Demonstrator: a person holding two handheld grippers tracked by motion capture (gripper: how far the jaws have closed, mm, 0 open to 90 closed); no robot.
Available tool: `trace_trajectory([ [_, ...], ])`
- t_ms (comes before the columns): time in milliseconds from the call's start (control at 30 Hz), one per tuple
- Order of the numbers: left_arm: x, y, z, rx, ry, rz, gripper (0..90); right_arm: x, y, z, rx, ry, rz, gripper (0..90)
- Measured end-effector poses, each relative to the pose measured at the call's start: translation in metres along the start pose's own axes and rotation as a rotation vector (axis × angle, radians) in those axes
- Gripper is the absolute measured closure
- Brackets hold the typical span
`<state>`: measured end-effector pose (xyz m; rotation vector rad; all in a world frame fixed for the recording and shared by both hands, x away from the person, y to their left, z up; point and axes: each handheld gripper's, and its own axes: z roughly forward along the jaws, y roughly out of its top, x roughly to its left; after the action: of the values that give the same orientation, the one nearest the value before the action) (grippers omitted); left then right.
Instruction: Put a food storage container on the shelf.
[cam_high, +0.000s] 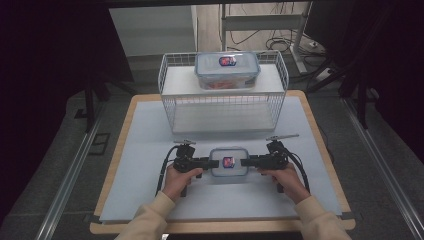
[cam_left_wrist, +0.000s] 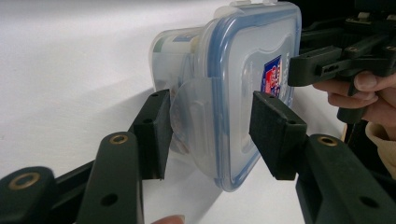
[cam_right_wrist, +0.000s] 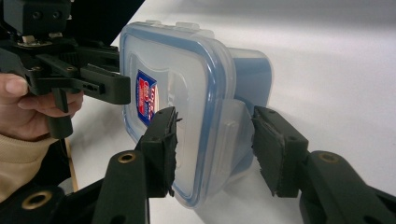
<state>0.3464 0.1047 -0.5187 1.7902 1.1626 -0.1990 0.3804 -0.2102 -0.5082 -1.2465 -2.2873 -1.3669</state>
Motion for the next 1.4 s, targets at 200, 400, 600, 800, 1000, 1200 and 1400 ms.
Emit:
trace_trajectory([
  [200,-0.002,-0.001,-0.001,-0.002,0.010,0.009,49.8,0.002,-0.001,0.000,-0.004,-0.008,-0.003,51.1],
  [400,-0.004,0.000,-0.004,-0.008,0.016,0.014,49.9,0.004,-0.001,0.001,-0.015,-0.010,-0.005,51.0],
  [600,-0.010,0.002,-0.009,-0.029,0.021,0.030,50.0,0.009,0.001,-0.003,-0.037,-0.003,-0.019,51.1],
  [800,-0.013,0.005,-0.015,-0.035,0.021,0.039,50.4,0.013,0.003,-0.006,-0.052,0.003,-0.037,51.1],
  [1000,-0.015,0.005,-0.016,-0.040,0.020,0.042,50.4,0.016,0.004,-0.008,-0.056,0.000,-0.049,51.1],
  [1200,-0.018,0.007,-0.019,-0.046,0.025,0.055,50.4,0.019,0.006,-0.009,-0.062,0.000,-0.056,51.1],
  [1400,-0.021,0.008,-0.022,-0.058,0.029,0.061,50.4,0.022,0.008,-0.012,-0.075,0.001,-0.068,51.1],
])
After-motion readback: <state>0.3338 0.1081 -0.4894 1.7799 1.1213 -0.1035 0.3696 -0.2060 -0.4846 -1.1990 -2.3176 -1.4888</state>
